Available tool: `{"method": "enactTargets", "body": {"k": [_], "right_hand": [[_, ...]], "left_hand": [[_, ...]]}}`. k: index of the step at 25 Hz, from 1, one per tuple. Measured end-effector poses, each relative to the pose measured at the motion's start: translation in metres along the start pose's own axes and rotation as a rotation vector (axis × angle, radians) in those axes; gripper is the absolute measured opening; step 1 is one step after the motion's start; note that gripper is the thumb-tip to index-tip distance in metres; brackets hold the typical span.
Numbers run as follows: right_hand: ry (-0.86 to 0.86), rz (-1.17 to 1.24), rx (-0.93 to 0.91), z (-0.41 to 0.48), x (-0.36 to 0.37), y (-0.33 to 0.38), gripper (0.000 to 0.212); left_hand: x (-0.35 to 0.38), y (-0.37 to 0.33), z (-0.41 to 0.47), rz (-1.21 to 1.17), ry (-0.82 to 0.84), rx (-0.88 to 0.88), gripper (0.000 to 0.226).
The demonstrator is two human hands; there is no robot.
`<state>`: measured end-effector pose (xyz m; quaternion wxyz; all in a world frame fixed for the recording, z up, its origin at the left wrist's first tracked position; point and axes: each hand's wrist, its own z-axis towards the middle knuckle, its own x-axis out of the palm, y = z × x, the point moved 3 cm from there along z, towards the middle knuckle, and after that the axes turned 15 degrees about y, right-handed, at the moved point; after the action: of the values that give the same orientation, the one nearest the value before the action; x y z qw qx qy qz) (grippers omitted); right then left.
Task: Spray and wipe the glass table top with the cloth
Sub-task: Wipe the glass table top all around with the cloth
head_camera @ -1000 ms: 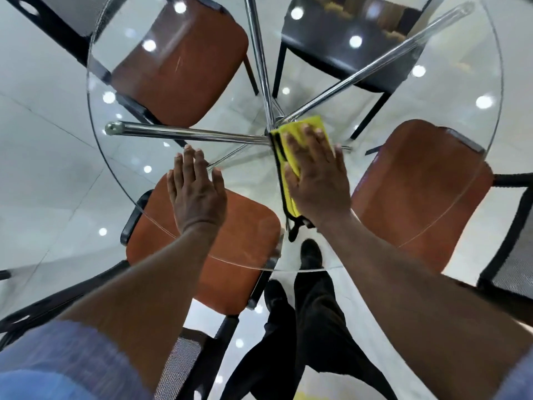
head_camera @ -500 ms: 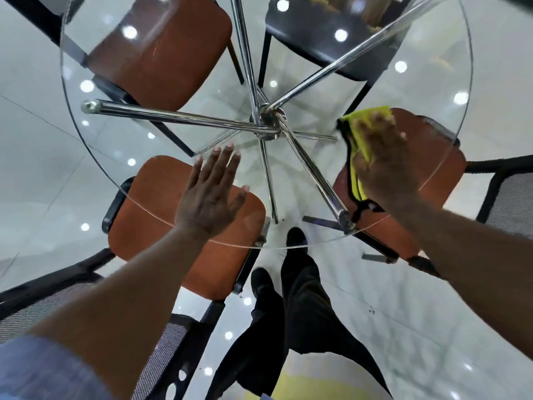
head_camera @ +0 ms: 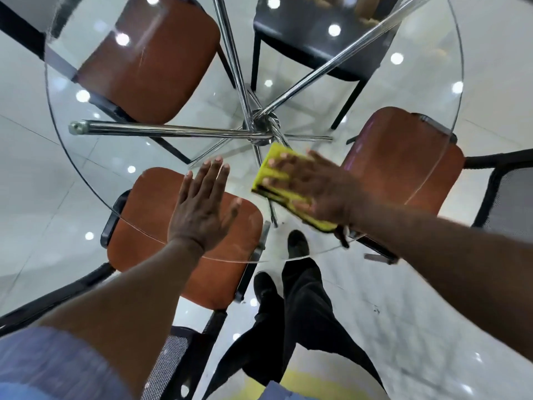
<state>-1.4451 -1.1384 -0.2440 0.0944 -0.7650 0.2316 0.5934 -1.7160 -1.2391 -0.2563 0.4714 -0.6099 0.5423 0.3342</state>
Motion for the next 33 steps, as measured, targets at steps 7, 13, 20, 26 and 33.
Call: {"method": "enactTargets", "body": {"k": [7,13,20,26,33], "right_hand": [[-0.214,0.355,0.91,-0.036,-0.009,-0.077,0.064],[-0.172,0.279,0.958,-0.017,0.008,0.047,0.074],[-0.108,0.164,0.208,0.097,-0.041,-0.099,0.063],[-0.291,0.429,1.056,0.046,-0.033,-0.099,0.068],[-0.066,0.079,0.234,0.042,-0.024,0.014,0.072]], "left_hand": [[-0.003,-0.001,0.0,-0.015,0.03,-0.004,0.075],[-0.003,-0.001,-0.001,-0.033,0.025,0.0,0.076],[0.001,-0.001,0.001,-0.031,-0.01,0.026,0.075],[0.002,0.003,0.001,-0.004,0.01,0.002,0.076],[-0.001,0.001,0.002,-0.024,0.024,0.007,0.076]]}}
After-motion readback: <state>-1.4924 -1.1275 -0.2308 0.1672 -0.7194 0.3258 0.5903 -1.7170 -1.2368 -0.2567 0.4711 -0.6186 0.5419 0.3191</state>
